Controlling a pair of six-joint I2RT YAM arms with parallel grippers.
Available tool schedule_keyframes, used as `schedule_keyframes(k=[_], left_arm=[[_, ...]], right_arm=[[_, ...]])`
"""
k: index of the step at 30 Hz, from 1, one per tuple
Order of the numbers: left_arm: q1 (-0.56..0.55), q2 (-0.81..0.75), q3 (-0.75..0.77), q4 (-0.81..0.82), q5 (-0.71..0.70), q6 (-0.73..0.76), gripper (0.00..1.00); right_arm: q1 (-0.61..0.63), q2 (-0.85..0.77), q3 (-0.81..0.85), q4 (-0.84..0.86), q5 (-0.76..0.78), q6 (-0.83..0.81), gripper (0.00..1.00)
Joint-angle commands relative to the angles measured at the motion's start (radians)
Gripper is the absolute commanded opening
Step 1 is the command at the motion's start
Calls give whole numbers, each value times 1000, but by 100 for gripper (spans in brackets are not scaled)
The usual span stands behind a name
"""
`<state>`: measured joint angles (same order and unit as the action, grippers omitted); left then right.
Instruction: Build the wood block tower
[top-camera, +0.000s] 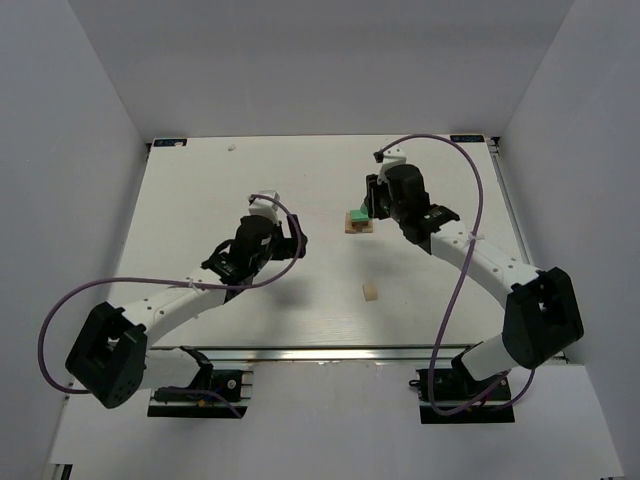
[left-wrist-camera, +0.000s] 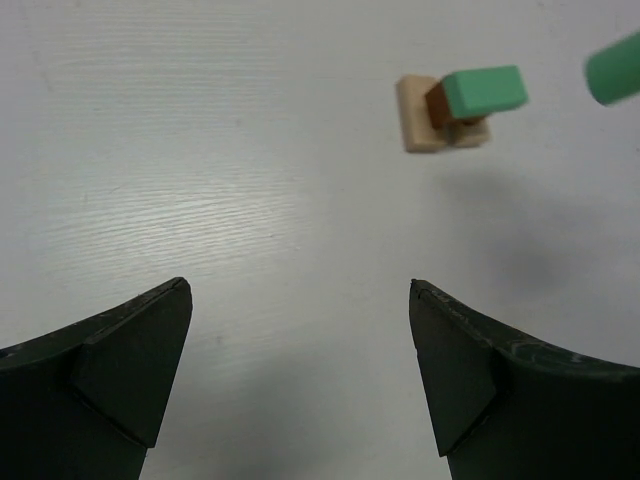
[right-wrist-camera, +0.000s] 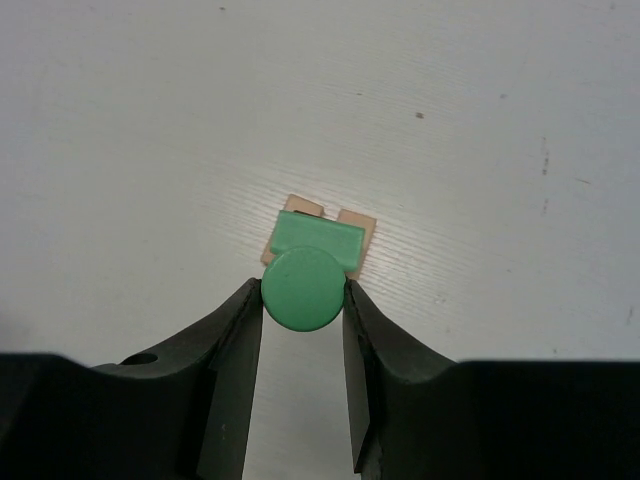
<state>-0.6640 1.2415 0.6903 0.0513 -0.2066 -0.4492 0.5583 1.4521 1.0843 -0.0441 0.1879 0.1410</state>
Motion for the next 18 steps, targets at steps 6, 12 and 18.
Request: schedule_keyframes(k=[6,12,18], left_arm=[[89,52,58,-106,-59,-82,98],[109,90,64,-114,-63,-79,98],[110,85,54,-100,-51,-66,98]], right_arm=[[-1,82,71,32,114,-109,0],[-3,136,86,66,68,-135,0],[2,175,91,90,18,-139,0]])
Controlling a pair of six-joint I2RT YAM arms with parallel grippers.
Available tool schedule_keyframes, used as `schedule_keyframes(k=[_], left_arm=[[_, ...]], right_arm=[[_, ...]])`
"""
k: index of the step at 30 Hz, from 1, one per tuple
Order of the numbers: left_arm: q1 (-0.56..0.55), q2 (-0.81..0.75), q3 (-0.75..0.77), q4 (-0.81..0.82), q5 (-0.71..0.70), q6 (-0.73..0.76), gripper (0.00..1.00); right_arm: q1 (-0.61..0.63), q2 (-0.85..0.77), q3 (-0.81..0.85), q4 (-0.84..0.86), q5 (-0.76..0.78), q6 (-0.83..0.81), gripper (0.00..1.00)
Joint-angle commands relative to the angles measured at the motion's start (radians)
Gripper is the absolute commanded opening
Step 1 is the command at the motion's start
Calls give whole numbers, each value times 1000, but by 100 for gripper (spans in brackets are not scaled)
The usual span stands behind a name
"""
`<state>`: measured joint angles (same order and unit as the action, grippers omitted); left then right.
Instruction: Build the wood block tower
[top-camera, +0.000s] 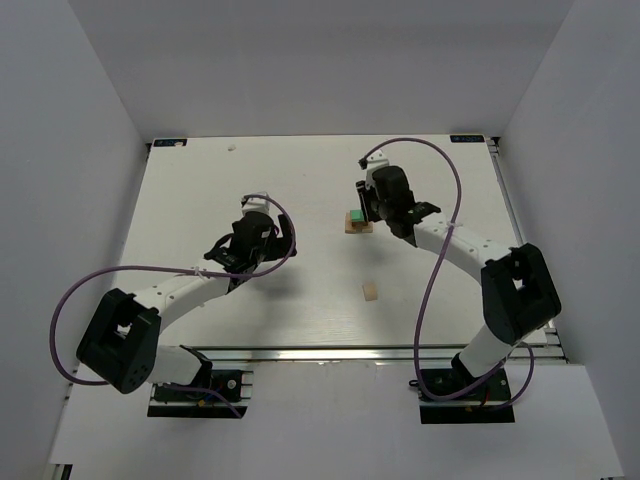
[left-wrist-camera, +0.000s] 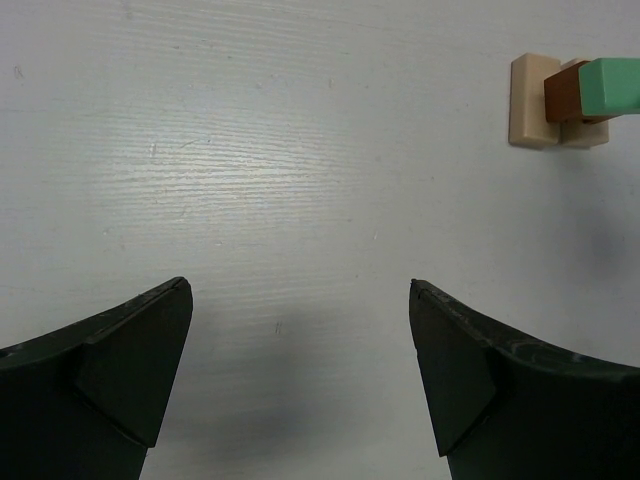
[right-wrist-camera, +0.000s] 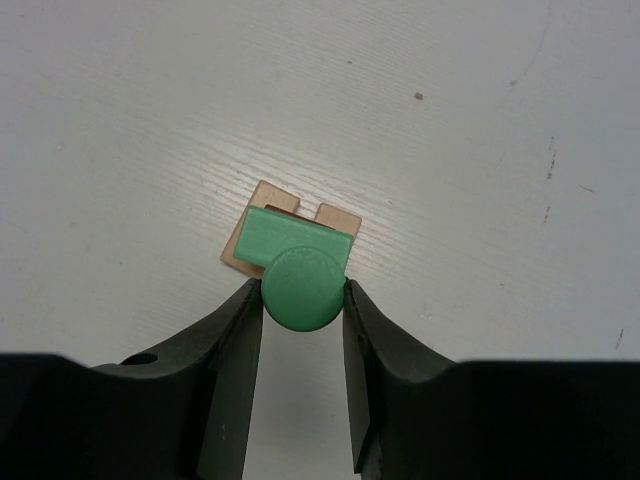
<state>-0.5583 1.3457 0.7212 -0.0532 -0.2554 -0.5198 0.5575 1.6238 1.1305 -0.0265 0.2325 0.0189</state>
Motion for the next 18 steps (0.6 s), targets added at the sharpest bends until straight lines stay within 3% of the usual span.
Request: schedule_keyframes(k=[1,18], left_arm=[[5,-22,12,12,8,9,98],[5,-33,-8,39,39,20,98]], right_arm=[[5,7,43,79,-24,-45,0],[27,65,68,83,13,-65,0]])
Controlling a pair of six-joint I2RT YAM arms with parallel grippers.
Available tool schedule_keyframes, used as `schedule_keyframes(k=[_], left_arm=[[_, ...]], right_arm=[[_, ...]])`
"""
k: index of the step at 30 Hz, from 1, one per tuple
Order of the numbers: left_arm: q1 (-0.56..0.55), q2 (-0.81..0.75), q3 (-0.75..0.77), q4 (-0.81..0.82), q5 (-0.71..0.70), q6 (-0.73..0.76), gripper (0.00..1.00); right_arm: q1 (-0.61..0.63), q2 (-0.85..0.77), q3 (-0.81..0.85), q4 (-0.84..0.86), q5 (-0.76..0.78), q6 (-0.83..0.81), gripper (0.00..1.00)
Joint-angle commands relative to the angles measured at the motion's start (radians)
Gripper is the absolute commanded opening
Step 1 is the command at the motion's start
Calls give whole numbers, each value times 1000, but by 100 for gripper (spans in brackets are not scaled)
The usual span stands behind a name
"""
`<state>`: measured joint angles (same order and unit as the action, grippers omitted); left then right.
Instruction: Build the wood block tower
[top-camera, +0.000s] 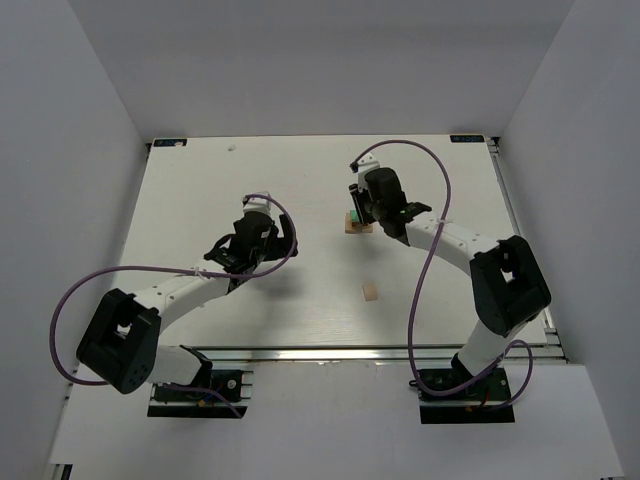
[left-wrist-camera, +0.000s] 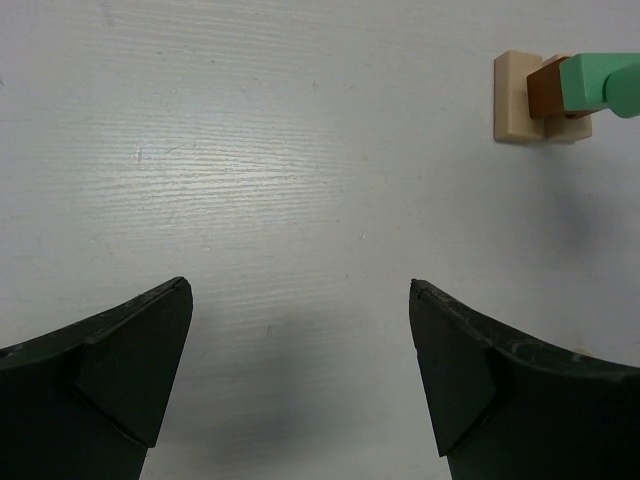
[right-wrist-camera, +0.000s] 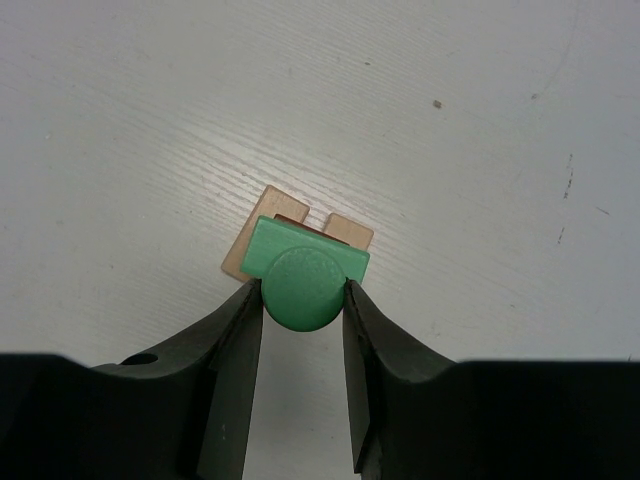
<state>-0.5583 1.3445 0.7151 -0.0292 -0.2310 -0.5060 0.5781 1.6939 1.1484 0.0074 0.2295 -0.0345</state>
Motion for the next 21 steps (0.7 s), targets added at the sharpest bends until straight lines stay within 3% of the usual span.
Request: schedule_keyframes(k=[1,21], left_arm=[[5,-31,-3,18,19,7,98],[5,-31,1,22,42,17,98]], right_arm=[[8,-2,51,51,24,-11,0],[11,35,82,42,68,-7,7]])
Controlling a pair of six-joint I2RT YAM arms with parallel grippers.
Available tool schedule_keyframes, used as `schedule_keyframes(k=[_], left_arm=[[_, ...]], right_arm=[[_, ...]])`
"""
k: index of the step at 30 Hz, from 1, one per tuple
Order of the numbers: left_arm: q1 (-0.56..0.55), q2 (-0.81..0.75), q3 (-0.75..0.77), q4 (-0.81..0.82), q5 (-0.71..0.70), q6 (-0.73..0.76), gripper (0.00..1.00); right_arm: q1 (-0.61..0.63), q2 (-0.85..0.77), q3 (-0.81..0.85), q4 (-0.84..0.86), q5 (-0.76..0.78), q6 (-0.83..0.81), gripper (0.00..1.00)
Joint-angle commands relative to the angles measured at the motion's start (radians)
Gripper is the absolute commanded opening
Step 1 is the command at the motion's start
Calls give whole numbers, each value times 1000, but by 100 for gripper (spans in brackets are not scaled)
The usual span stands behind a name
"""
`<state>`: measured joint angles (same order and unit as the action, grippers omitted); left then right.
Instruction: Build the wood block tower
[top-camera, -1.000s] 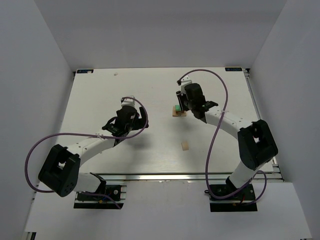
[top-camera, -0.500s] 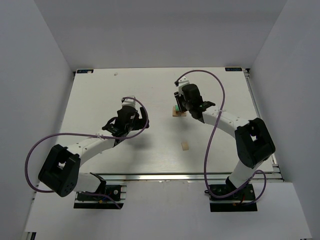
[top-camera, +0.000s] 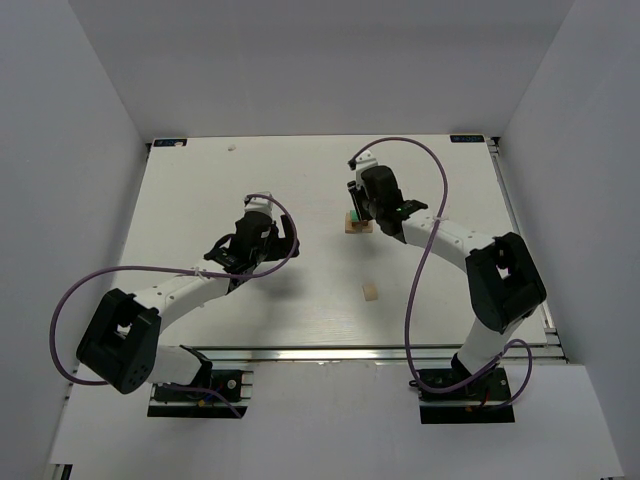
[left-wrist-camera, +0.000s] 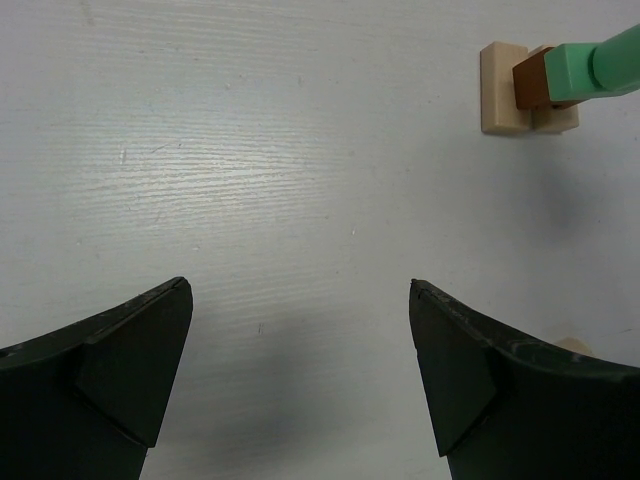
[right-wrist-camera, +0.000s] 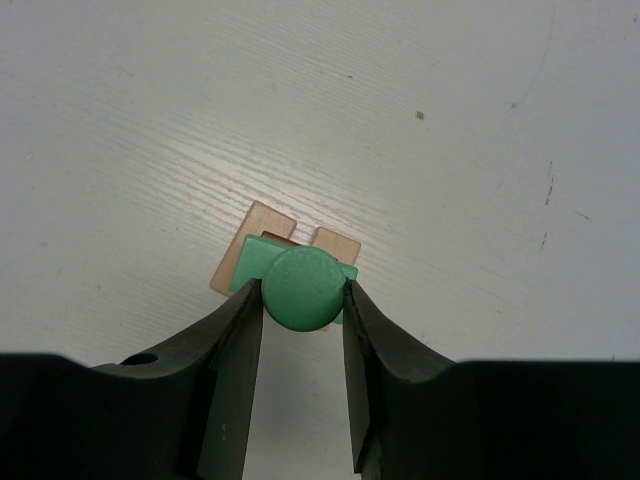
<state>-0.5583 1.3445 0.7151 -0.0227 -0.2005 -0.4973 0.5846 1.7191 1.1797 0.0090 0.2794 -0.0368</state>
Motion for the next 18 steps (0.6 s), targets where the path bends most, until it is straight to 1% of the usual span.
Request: schedule_keyframes(k=[1,11,15,18], left_arm=[[5,-31,1,15,12,6,98],[5,-34,-3,15,21,8,98],[5,-36,-6,15,21,9,98],[5,-36,-3,15,24,14,98]], right_arm=[[4,10,52,36,18,-3,7],[4,-7,46,29,17,6,8],[4,-9,44,23,20,9,10],[4,-9,44,22,14,12,15]])
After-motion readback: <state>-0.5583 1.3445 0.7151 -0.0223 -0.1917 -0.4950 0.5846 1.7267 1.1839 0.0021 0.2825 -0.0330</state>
